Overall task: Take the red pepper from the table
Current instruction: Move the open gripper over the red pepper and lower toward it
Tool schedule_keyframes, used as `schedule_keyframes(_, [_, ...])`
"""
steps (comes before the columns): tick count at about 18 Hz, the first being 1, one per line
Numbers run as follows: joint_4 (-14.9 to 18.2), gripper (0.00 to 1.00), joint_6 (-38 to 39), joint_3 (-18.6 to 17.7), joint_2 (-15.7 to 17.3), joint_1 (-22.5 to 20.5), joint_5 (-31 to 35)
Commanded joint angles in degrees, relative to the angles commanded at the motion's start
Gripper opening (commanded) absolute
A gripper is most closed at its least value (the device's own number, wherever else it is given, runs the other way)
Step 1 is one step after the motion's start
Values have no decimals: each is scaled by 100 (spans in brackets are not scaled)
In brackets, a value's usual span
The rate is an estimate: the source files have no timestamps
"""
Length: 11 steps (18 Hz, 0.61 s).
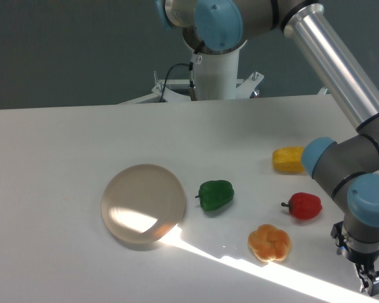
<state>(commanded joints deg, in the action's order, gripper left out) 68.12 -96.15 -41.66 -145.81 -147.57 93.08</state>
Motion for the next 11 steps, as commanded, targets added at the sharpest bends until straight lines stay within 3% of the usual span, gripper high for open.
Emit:
schedule_keyframes(6, [9, 100, -26, -97, 70, 123, -27])
schedule_keyframes(11, [35, 100, -393, -500, 403, 132, -9])
